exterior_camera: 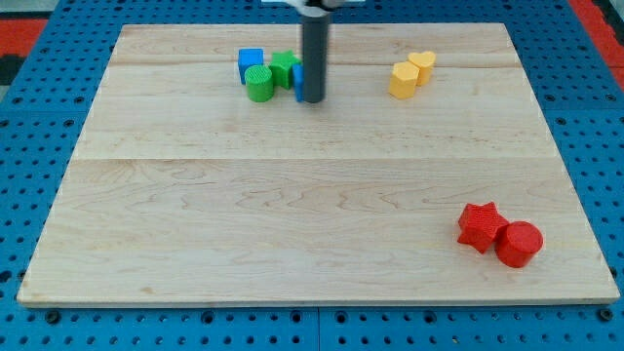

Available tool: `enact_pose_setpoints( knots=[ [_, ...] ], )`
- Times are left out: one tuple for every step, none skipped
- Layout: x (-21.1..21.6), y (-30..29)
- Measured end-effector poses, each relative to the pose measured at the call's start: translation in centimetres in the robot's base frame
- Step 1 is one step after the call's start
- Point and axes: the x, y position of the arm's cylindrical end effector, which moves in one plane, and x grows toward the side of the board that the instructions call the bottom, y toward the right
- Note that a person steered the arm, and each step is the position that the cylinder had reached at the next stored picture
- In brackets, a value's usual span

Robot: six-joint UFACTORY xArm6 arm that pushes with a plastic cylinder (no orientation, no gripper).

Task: Place the yellow hexagon bottom of the yellow heart

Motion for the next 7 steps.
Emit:
enact_pose_setpoints(
  knots=[
    [-0.1, -1.0],
    [0.3, 3.7],
    [-0.9, 6.5],
    [-4.0, 9.9],
    [-6.5, 14.2],
    [-9.1, 13.6],
    [-9.5, 18.6]
  ],
)
